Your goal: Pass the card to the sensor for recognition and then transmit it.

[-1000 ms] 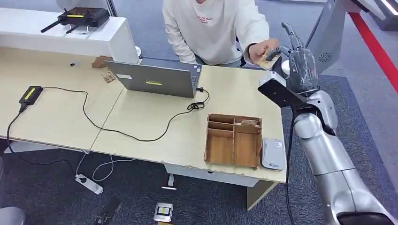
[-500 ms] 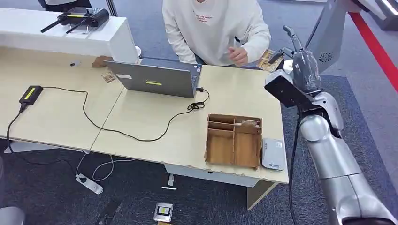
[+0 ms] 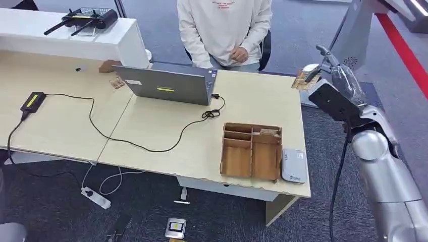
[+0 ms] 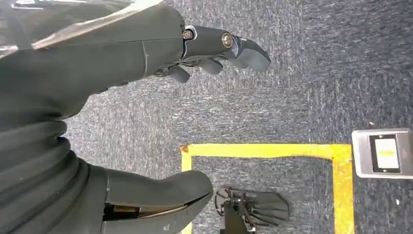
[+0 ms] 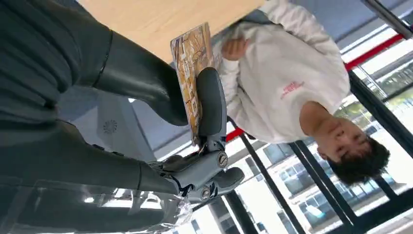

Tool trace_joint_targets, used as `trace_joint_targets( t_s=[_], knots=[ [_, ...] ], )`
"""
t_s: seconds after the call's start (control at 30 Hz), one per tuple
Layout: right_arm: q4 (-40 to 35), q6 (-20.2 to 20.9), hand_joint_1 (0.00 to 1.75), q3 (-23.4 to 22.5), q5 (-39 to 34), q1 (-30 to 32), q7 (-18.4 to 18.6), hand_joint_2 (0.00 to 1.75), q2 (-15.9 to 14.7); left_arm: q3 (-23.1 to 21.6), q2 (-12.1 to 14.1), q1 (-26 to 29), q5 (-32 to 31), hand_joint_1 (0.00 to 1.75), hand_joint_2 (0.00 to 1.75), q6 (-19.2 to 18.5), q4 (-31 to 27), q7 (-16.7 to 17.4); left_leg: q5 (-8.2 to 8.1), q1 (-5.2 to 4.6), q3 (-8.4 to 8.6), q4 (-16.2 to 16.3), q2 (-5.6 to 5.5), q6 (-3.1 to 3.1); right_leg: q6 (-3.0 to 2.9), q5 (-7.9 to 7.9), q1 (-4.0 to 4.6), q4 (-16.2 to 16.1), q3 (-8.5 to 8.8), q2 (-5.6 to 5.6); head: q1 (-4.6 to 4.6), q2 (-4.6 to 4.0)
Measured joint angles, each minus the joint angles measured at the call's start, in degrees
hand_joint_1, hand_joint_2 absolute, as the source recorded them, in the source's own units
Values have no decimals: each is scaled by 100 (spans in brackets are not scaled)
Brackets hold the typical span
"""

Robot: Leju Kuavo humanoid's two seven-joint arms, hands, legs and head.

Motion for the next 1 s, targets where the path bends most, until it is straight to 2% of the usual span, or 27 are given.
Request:
trace_joint_targets(
  t_s=[0.23,0.53,0.7,1.0],
  knots=[
    [-301,135,175,-111,181,544,59,175,-229,-4,-92,-36,7,0,175,17,142,7,0,0,1,-1,0,0,0,0,0,1,-1,3,0,0],
    [-419,122,175,-315,328,1071,264,175,-384,-2,-92,-80,-422,0,175,2,291,37,0,0,1,-1,1,0,0,0,1,1,1,1,0,0],
    [-564,113,175,-509,426,1446,376,175,-481,4,-22,-111,-614,0,175,-173,468,-190,-1,0,0,-1,0,0,0,0,0,0,-1,1,0,0],
    [-760,140,175,-809,492,1807,483,175,-612,9,-44,-143,-743,0,175,-92,649,-197,-1,0,1,-1,1,1,0,0,0,0,0,1,0,0]
  ],
)
